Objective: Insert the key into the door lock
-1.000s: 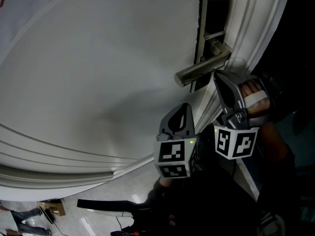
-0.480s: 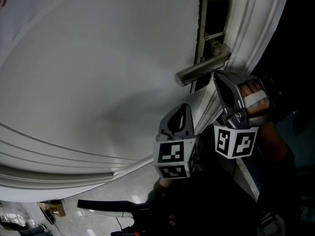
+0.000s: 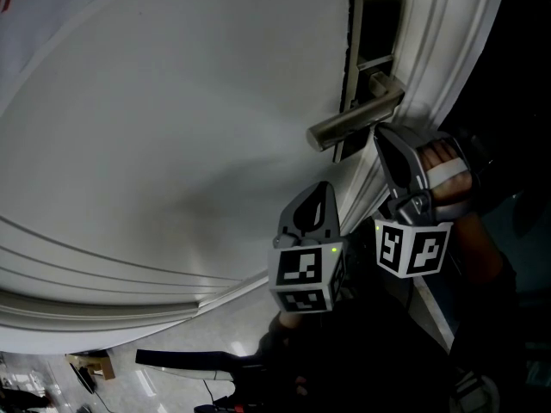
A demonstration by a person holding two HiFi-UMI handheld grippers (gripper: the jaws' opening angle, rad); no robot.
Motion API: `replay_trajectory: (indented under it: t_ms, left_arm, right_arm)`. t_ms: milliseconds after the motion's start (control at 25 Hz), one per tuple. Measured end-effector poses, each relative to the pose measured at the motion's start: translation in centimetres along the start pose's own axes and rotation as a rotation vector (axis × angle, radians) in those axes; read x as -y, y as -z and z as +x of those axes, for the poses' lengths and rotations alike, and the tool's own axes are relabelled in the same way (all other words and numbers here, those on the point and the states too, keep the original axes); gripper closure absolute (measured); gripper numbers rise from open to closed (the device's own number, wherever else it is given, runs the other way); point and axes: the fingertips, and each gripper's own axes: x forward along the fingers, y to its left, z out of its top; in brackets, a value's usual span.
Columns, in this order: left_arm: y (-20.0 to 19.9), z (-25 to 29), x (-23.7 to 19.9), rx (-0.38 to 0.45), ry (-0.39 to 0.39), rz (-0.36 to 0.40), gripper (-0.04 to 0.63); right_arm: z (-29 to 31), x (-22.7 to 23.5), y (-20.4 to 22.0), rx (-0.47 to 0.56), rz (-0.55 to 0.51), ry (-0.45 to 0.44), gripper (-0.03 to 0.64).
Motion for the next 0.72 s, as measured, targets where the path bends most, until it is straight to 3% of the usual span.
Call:
replay_trajectory:
  t_ms: [720]
  left_arm:
    - [-0.01,0.31,0.20,0.000,0.007,-0.004,0.595]
  right_arm:
    - [0.02,0.01,-0.05,0.005,-0.006,-0.002,0.604]
